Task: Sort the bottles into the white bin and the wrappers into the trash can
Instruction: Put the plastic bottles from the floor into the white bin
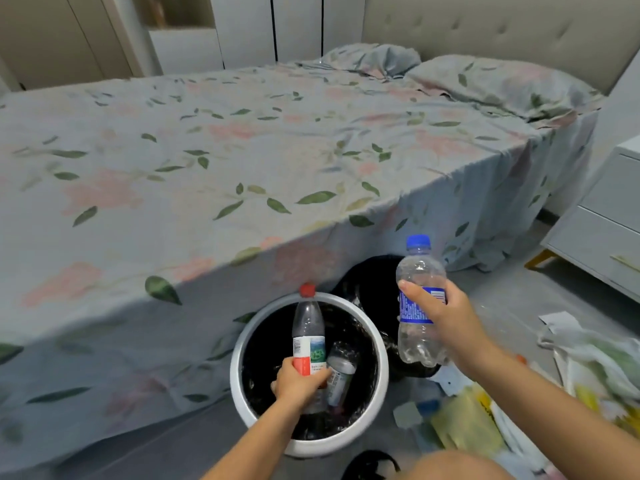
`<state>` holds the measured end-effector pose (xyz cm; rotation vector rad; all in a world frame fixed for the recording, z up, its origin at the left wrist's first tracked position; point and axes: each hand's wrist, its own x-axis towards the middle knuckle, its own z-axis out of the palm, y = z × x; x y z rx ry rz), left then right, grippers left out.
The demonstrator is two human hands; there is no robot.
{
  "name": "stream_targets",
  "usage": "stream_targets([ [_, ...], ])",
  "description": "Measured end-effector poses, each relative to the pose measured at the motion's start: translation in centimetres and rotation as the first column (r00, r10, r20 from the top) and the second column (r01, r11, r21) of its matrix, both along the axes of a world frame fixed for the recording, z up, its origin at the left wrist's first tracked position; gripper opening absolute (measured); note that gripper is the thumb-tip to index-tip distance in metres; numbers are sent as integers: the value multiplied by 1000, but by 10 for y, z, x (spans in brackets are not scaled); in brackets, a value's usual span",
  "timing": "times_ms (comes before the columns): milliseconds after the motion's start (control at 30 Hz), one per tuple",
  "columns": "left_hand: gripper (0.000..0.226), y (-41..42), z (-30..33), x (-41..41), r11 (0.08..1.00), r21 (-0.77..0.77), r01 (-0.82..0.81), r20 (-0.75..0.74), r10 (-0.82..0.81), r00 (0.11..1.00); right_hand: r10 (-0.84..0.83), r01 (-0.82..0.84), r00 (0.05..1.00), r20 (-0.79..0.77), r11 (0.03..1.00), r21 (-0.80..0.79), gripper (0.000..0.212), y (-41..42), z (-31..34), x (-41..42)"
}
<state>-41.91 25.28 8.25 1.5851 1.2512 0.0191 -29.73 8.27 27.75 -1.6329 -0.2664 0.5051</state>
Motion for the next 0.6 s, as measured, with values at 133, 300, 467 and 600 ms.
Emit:
stream_targets([
  [133,67,5,-13,5,999,10,45,-97,-44,994,-27,27,999,-18,1000,-6,33,-22,-6,-4],
  [300,67,17,-24,6,983,-68,172,-224,-183,957,-60,59,998,-30,998,-19,53,-36,-17,-3],
  [467,59,19,-18,10,953,-63,298,-345,-301,889,-52,51,998,-46,999,-8,52,-35,-19,-3],
  [600,67,22,-15,15,925,-32,380,-359,-365,859,-34,32,998,-53,999,-33,39,-30,-27,-6],
])
